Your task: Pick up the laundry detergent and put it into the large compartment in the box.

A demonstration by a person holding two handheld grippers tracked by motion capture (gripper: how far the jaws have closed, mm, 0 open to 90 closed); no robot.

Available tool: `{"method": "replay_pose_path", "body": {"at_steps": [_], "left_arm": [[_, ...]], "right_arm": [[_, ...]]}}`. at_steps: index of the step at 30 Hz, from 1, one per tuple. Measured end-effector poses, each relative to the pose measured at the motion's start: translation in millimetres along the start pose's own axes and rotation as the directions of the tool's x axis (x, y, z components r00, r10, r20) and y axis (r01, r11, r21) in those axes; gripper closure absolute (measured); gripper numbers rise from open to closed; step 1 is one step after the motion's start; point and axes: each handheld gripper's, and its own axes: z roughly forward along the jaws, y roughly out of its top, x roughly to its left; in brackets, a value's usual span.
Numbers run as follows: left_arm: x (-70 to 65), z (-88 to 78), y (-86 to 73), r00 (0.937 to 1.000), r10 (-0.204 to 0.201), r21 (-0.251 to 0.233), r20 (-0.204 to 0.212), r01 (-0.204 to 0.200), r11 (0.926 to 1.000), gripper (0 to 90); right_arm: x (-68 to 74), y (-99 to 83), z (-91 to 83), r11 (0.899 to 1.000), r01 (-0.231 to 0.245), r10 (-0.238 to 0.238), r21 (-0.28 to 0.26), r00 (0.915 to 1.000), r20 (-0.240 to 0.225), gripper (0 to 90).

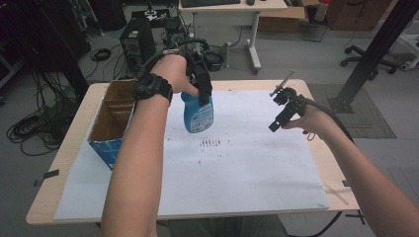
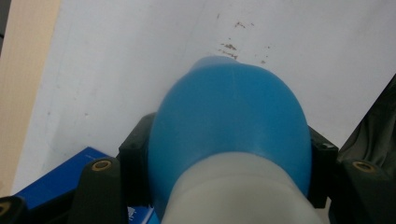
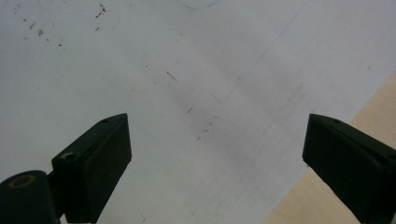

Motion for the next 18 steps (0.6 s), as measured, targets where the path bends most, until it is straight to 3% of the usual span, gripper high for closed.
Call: {"method": "replay_pose_path", "body": {"at_steps": [11,14,18], "left_arm": [[4.8,-15.6,-4.8,0.9964,-0.085,-0.018,-0.005,0.085,0.9962,37.6],[6.4,-19.7,-4.7,0.9957,-0.093,0.006,-0.002,0.093,0.9957,37.6],[7.5,-27.1,-5.0,0.9907,-0.134,-0.01,-0.019,0.134,0.9909,37.6]], "right_arm": [[-0.4,-0.4,-1.3,1.0,0.004,-0.004,-0.006,1.0,0.0,7.9],[-0.1,-0.7,-1.7,1.0,0.0,0.0,-0.006,1.0,-0.001,7.9],[-0.8,-0.9,-2.5,1.0,0.002,-0.002,-0.008,1.0,-0.001,7.9]]}}
